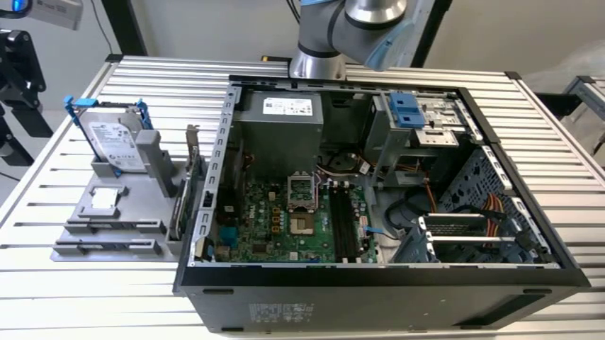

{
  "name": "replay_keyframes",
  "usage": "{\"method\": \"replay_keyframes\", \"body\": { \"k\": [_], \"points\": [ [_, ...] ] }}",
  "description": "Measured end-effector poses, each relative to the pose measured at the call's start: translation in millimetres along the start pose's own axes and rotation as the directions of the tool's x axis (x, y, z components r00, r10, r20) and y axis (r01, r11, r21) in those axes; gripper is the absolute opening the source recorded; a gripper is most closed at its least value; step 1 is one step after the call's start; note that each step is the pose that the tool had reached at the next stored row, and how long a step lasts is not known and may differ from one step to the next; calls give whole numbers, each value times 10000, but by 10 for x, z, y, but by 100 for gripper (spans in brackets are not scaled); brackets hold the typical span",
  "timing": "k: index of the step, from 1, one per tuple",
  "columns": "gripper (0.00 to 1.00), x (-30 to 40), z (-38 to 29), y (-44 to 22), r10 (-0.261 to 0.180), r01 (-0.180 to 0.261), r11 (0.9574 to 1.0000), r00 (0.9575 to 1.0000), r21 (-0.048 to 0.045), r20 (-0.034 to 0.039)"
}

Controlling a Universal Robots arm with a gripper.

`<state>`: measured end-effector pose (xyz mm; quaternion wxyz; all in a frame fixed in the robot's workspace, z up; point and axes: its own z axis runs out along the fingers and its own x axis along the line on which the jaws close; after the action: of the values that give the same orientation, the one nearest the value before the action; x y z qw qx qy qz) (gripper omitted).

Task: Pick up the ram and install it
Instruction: 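Pick up the ram and move it above insertion slot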

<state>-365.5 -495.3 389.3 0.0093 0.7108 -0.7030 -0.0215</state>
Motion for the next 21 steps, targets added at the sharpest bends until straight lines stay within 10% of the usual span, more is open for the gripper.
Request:
{"method": "replay_keyframes", "body": {
  "k": [21],
  "points": [
    [100, 1, 49, -2, -99, 99, 9999, 9999, 27, -36]
  ]
}}
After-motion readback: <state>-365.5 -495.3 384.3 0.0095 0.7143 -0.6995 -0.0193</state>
